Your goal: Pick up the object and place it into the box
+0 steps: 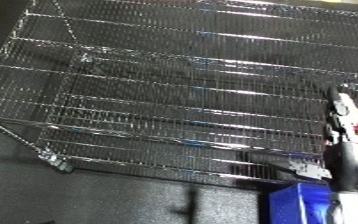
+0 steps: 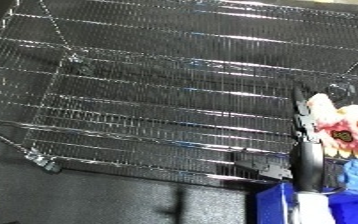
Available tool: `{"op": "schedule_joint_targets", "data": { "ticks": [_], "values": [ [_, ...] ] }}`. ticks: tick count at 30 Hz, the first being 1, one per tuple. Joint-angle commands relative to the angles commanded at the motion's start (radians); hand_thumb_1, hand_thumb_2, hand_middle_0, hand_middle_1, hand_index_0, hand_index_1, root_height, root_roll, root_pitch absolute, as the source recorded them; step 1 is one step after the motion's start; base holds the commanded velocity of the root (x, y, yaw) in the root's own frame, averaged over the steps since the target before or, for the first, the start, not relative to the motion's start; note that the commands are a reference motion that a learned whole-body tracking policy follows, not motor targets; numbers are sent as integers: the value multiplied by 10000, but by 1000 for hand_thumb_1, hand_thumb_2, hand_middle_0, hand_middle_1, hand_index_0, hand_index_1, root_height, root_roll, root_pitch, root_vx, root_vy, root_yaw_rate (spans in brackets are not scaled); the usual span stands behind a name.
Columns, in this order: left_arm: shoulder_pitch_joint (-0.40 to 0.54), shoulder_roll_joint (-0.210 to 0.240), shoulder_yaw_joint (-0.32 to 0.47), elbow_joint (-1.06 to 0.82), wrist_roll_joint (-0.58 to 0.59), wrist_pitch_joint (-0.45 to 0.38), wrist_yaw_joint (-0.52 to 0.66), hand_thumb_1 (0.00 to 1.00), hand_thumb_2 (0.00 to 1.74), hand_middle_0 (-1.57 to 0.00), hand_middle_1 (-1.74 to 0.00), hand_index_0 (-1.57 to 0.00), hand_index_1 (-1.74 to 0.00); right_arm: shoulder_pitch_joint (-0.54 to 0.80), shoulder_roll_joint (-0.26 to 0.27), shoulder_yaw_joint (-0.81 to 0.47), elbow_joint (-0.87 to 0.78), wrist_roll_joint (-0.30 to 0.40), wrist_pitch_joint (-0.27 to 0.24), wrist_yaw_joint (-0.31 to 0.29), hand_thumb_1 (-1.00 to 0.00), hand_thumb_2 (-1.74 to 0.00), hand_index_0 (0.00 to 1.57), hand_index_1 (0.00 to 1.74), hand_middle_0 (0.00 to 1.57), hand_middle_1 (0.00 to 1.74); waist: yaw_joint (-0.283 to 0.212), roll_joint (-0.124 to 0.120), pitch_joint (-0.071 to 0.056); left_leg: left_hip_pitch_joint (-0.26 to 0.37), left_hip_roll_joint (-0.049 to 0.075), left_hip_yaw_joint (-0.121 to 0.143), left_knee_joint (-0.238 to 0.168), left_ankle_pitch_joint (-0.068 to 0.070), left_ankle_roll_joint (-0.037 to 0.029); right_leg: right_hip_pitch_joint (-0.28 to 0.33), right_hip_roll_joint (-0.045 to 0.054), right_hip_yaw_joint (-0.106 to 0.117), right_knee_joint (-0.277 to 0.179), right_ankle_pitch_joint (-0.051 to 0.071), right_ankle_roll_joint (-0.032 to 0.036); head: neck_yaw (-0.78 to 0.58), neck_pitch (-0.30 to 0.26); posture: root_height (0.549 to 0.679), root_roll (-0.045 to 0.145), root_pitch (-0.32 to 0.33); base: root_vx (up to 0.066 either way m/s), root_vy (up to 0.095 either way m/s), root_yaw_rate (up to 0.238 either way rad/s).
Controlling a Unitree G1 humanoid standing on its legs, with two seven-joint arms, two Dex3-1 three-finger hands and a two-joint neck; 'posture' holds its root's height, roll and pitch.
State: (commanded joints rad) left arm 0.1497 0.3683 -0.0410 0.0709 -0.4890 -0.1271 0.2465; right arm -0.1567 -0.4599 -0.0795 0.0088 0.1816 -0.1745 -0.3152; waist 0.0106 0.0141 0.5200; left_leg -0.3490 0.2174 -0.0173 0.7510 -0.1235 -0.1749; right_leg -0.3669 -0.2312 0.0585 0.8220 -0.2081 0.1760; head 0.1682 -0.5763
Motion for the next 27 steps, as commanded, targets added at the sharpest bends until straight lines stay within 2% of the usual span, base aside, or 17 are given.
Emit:
{"op": "schedule_joint_targets", "data": {
  "ticks": [8,11,15,22,27],
  "values": [
    [279,12,104,-28,-131,2,22,1000,1740,-1570,-1740,-1570,-1740,-467,-1087,-173,369,-611,324,-125,0,0,0,0,0,0,0,-56,0,70,43,28,-217,24,-39,-54,12,27,-180,41,-7,1271,45,608,34,-210,24,-9,-30],
    [321,27,98,-72,-159,-11,42,1000,1740,-1570,-1740,-1570,-1740,-583,-1489,-319,630,-682,416,-203,0,0,0,0,0,0,-41,-61,0,47,49,37,-261,37,-47,-140,23,58,-178,48,-5,1692,71,609,36,-204,22,-19,-45],
    [269,44,55,-104,-231,-56,19,1000,1740,-1570,-1740,-1570,-1740,-719,-1932,-519,1148,-583,469,-324,0,0,0,0,0,0,-124,-53,0,35,70,75,-366,68,-62,-257,36,98,-201,75,19,2933,-41,609,38,-193,19,-26,-60],
    [203,115,-61,-219,-463,-101,-36,1000,1740,-1570,-1740,-1570,-1740,-712,-2407,-893,1845,-406,491,-438,0,0,0,0,0,0,-296,-20,0,17,130,127,-445,123,-80,-413,49,193,-239,110,31,4803,-169,609,42,-182,20,-36,-49],
    [185,217,-196,-261,-569,-110,-55,1000,1740,-1570,-1740,-1570,-1740,-585,-2614,-1107,2241,-391,514,-488,0,0,0,0,0,0,-405,75,0,37,170,184,-521,140,-103,-476,39,235,-264,97,43,6162,-21,610,46,-175,23,-31,-47]
  ]
}}
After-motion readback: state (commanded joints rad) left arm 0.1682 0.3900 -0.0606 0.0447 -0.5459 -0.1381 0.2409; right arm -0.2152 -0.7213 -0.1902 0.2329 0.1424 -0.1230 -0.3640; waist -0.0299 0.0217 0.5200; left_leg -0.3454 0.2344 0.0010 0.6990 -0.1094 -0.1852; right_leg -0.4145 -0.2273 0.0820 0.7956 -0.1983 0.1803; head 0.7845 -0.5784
